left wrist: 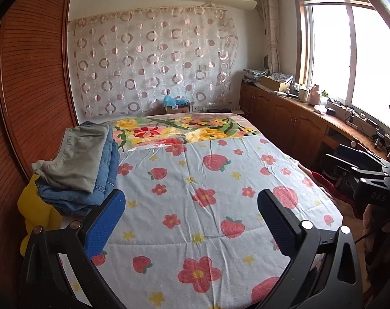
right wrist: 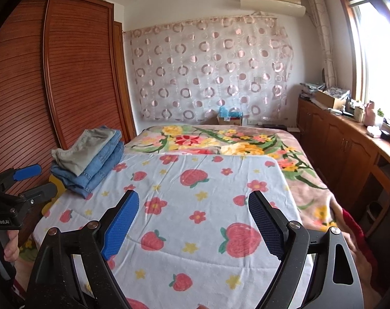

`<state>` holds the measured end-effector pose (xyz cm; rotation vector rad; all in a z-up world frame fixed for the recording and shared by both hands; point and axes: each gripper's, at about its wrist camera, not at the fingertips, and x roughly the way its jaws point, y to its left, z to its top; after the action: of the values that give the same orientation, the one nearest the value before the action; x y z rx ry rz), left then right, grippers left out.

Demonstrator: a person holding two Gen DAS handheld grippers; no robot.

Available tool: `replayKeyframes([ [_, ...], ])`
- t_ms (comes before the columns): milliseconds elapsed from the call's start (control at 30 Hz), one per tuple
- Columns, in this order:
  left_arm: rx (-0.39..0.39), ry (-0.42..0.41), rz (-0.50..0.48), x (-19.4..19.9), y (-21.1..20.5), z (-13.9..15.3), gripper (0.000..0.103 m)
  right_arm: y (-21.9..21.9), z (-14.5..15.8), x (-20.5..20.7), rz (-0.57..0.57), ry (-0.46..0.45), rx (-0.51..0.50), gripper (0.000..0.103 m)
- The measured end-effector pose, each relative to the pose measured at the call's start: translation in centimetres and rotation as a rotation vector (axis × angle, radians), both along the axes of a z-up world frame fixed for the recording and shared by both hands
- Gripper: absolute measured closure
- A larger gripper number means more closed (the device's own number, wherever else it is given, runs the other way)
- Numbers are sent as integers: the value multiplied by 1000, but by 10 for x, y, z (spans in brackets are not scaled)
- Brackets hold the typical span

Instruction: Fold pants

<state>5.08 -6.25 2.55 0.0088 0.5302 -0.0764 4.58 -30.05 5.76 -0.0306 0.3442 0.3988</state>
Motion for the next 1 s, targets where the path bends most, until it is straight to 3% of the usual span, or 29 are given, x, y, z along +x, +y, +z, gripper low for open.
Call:
replayKeyframes([
  [467,-8,-89,15,-25,3,37,0,-3,10,-30,-19,-87,11,15],
  [1000,-22,-100,28,-29,9,39,0,-5,5,-28,-30,-98,10,15],
])
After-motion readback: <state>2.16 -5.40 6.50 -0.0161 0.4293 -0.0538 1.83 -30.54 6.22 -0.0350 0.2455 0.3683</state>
